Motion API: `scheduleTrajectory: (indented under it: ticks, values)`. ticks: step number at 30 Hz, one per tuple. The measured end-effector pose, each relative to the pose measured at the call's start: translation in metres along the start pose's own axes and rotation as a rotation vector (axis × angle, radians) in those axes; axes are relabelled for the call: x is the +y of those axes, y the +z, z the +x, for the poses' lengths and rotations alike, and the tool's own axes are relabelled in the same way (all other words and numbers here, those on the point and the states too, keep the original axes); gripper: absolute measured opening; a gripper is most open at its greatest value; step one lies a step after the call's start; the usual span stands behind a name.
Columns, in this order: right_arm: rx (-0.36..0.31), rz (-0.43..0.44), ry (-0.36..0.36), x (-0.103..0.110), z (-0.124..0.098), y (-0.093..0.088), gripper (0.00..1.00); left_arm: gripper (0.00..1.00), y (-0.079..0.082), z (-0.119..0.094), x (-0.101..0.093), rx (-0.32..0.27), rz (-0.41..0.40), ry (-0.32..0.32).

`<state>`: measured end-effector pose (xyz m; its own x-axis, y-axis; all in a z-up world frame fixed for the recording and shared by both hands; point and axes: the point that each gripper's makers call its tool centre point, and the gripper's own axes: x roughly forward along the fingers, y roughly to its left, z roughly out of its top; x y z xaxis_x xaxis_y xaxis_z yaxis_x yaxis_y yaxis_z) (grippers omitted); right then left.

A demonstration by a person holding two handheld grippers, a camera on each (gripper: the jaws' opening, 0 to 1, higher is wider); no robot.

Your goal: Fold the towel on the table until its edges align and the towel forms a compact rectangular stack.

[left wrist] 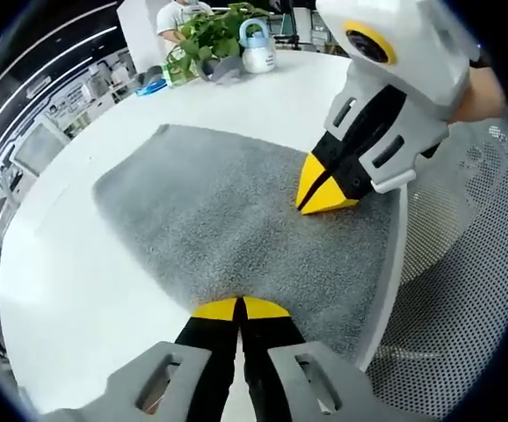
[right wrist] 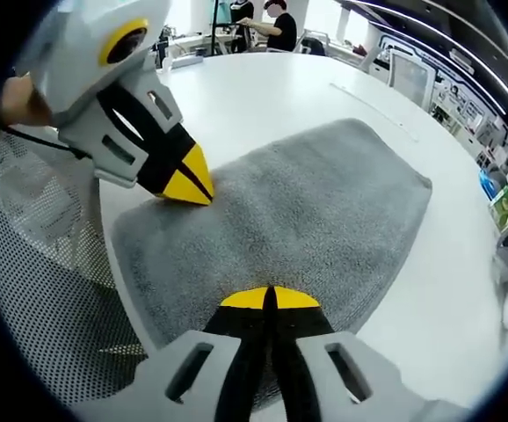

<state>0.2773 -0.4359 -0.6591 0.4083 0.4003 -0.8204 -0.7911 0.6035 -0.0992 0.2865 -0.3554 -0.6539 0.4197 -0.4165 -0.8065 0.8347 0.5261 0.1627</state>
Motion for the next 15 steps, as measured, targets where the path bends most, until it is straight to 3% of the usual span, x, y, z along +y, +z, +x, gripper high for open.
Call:
scheduleTrajectory:
  ticks: [7, 15]
  values:
    - [-0.003, 0.007, 0.015, 0.0028, -0.0009, -0.0005, 0.00, 0.01, -0.0012, -0.0010, -0.0006, 0.008, 0.013, -0.001]
    - [-0.033, 0.076, 0.056, 0.0039, -0.0024, -0.0013, 0.00, 0.01, -0.0019, -0.0007, 0.0001, 0.008, 0.000, -0.005]
